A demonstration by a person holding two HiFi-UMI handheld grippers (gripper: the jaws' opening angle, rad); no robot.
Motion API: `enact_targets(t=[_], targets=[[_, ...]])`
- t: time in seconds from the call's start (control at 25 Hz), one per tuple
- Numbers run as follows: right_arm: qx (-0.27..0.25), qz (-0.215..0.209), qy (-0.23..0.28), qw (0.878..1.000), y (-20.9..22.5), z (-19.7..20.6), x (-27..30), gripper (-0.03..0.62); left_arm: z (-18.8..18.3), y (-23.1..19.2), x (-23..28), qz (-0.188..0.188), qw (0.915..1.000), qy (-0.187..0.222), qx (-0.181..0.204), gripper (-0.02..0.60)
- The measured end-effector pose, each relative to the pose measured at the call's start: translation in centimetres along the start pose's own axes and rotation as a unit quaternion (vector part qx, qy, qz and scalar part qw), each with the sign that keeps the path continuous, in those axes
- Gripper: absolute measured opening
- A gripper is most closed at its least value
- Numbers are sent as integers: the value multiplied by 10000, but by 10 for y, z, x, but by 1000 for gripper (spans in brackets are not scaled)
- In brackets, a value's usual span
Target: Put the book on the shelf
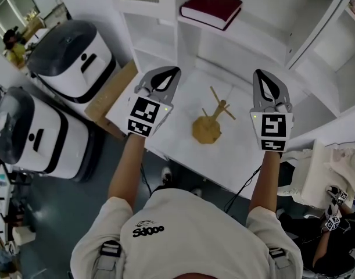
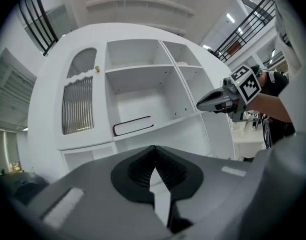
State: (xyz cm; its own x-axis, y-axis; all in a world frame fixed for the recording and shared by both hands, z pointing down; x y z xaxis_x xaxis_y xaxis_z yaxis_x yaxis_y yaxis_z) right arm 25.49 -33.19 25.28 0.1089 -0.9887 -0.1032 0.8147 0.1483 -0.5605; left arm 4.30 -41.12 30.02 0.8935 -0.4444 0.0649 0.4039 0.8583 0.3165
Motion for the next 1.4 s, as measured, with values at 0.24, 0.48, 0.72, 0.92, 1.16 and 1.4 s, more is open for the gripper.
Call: enact_targets(t=[0.24,0.48,0.72,0.92,1.16,1.4], targets=[[892,-406,159,9951,-7,-4,-14,2,-10,4,-13,-72,9999,111,5,18],[1276,-459,149,9906,-8,1,-24,2,-16,5,-20,-109,9997,186,-116,18],[1281,-526,191,9902,-13,2,-22,2,-20,5,-16,-69,9996,279,-26,18],[1299,-581,193,9896,-16,4,-18,0,-22,4,-11,-11,9995,325,1,18],[1271,-651,199,9895,-22,5,-10,2,-18,5,-7,37,9996,291,2,18],[1222,-695,222,9898,-24,2,-4,2,-17,0,-6,38,9996,287,-33,18]])
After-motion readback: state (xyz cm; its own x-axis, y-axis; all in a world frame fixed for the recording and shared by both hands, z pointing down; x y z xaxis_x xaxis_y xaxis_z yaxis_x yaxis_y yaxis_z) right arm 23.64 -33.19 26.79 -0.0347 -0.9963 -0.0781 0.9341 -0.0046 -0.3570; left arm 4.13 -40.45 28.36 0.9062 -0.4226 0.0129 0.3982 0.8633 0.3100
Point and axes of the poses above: the fingertips, and each gripper's own axes: x forward along the fingers, y to its right, z out of its underside, the point moved 4 cm from there along -x, backward along the fingers, and after that the axes turned 12 degrees about z, right-handed, at the moved point
